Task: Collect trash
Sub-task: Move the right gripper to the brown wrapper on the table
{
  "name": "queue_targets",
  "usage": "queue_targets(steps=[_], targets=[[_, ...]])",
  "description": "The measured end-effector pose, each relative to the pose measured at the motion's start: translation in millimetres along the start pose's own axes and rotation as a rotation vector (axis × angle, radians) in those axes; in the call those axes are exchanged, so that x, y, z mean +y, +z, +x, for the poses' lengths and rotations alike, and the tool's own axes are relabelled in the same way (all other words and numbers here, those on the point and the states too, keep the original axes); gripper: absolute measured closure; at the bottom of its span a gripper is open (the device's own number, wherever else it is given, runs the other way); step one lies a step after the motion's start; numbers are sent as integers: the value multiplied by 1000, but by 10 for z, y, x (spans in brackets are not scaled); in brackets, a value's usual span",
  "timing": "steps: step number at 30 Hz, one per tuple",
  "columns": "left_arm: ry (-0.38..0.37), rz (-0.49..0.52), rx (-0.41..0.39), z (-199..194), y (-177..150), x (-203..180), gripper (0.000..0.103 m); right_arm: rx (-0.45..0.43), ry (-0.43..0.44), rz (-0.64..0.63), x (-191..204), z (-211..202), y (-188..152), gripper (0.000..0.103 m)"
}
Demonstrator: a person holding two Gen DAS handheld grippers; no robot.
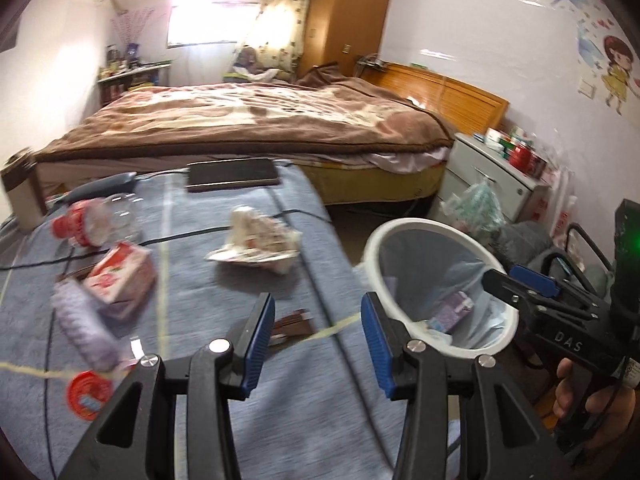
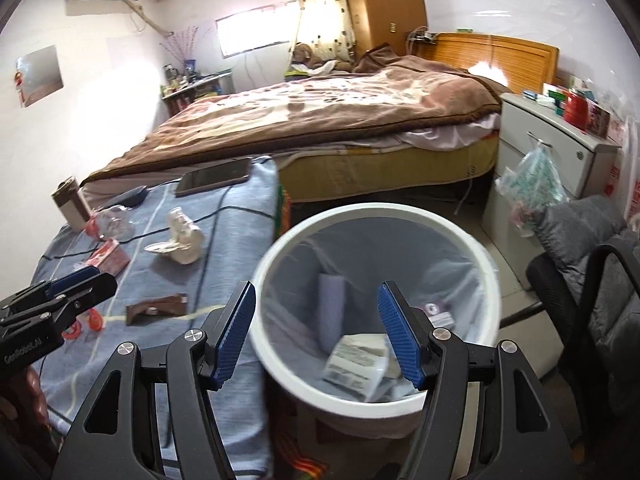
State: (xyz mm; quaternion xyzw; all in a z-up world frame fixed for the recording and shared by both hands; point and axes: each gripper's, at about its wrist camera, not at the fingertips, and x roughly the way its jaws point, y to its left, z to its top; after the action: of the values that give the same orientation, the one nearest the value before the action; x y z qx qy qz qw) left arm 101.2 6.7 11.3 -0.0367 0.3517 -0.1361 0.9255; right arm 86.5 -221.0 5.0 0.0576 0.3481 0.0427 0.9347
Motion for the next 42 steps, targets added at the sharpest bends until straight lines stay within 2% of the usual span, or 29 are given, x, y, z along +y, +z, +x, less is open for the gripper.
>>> queue_targets(steps=[4, 10, 18, 27, 32, 38, 42], targets=[[45, -31, -29, -181, -93, 285, 56, -4, 29, -19, 157, -13, -34, 38], [153, -62, -38, -391, -262, 702, 53, 17, 99, -52, 473, 88, -94, 38], [229, -152, -6, -505, -531, 1213, 51, 60, 169, -144, 872, 251, -177, 38], [240, -193, 24, -478, -678, 1479, 49, 141, 192, -347, 1287, 510, -245, 38], [234, -206, 56, -383, -728, 1572, 49, 184, 171, -479, 1463, 675, -283, 38], [230, -213, 94, -290, -764, 1642, 49, 205, 186, -570, 1593, 793, -294, 38], [249, -219, 94, -316, -776, 1719, 49, 196, 211, -581, 1629, 825, -260, 38]])
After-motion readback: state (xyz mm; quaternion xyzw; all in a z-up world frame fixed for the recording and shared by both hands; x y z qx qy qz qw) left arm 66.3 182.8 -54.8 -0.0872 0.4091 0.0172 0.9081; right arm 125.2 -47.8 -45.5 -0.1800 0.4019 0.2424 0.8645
